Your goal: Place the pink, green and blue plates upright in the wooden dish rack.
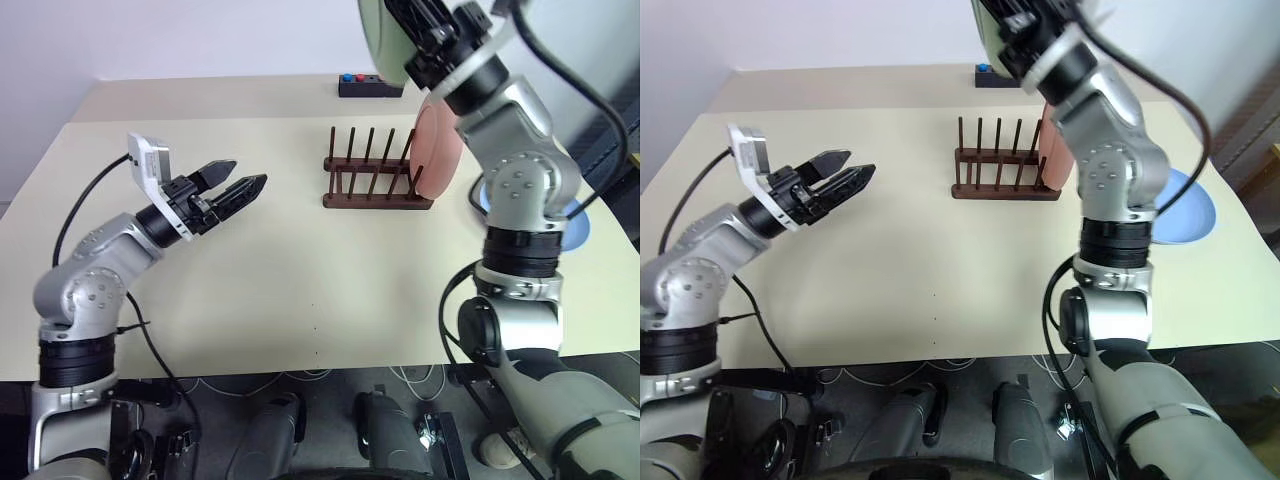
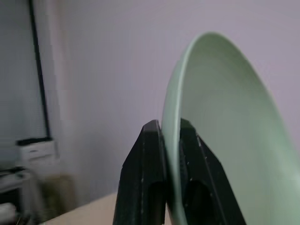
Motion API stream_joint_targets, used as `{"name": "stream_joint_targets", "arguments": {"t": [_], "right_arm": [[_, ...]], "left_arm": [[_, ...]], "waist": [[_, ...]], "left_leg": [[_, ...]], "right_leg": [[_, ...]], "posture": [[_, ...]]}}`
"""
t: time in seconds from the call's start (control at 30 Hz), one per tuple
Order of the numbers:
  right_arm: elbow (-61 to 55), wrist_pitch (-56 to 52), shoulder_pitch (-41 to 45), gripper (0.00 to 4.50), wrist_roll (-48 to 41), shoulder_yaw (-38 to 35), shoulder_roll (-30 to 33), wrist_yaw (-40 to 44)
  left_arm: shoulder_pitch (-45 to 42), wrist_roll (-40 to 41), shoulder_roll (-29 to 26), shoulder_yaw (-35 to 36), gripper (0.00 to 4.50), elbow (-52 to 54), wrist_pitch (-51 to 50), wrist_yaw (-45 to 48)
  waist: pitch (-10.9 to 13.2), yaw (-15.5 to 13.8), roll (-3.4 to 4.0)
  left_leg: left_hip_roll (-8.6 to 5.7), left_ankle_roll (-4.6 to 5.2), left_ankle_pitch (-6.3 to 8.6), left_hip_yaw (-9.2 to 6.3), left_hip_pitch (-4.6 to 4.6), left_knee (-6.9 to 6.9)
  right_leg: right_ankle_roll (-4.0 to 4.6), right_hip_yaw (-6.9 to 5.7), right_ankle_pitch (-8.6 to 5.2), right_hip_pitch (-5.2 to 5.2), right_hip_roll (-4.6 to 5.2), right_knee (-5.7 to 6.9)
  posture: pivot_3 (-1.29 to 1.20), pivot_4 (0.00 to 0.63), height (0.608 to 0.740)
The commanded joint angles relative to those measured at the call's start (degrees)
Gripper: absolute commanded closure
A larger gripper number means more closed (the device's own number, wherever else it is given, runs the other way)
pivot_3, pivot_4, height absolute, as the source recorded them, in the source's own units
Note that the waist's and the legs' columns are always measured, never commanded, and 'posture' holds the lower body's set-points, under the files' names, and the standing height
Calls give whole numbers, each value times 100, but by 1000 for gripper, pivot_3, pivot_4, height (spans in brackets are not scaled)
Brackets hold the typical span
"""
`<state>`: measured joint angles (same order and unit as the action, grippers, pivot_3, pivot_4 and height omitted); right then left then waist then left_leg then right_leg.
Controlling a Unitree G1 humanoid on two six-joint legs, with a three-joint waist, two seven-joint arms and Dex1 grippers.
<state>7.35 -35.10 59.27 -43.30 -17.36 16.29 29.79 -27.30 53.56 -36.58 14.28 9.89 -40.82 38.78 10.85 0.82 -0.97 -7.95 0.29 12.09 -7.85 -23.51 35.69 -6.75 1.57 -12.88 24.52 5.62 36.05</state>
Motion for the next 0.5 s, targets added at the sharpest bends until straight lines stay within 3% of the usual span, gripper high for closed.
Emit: {"name": "stream_joint_targets", "arguments": {"t": [0.03, 0.17, 0.27, 0.5], "right_arm": [[255, -530, 66, 4500, -588, -548, 104, -428], [545, -700, 69, 4500, -876, -921, 52, -783], [684, -795, 72, 4500, -1038, -1076, 42, -943], [645, -798, -142, 4500, -890, -884, 62, -948]], "left_arm": [[-114, 284, -309, 186, 24, 329, -129, 527], [75, 38, -496, 290, 24, 600, 386, 1130], [162, 464, -531, 526, 24, 511, 270, 1534], [305, -276, -819, 446, 24, 322, 819, 1954]], "waist": [[1, 45, 4], [3, 80, 6], [4, 104, 10], [3, 152, 11]], "left_leg": [[3, -2, -1, 5, 0, -8], [26, -24, -15, 19, 0, -47], [39, -32, -20, 23, 0, -54], [43, -32, -21, 25, 0, -52]], "right_leg": [[0, 4, 0, 9, 0, 3], [9, 15, 5, 33, -3, 5], [19, 15, 8, 37, -9, 5], [23, 14, 10, 36, -13, 5]], "posture": [[0, 150, 740], [0, 150, 740], [0, 150, 740], [0, 150, 740]]}}
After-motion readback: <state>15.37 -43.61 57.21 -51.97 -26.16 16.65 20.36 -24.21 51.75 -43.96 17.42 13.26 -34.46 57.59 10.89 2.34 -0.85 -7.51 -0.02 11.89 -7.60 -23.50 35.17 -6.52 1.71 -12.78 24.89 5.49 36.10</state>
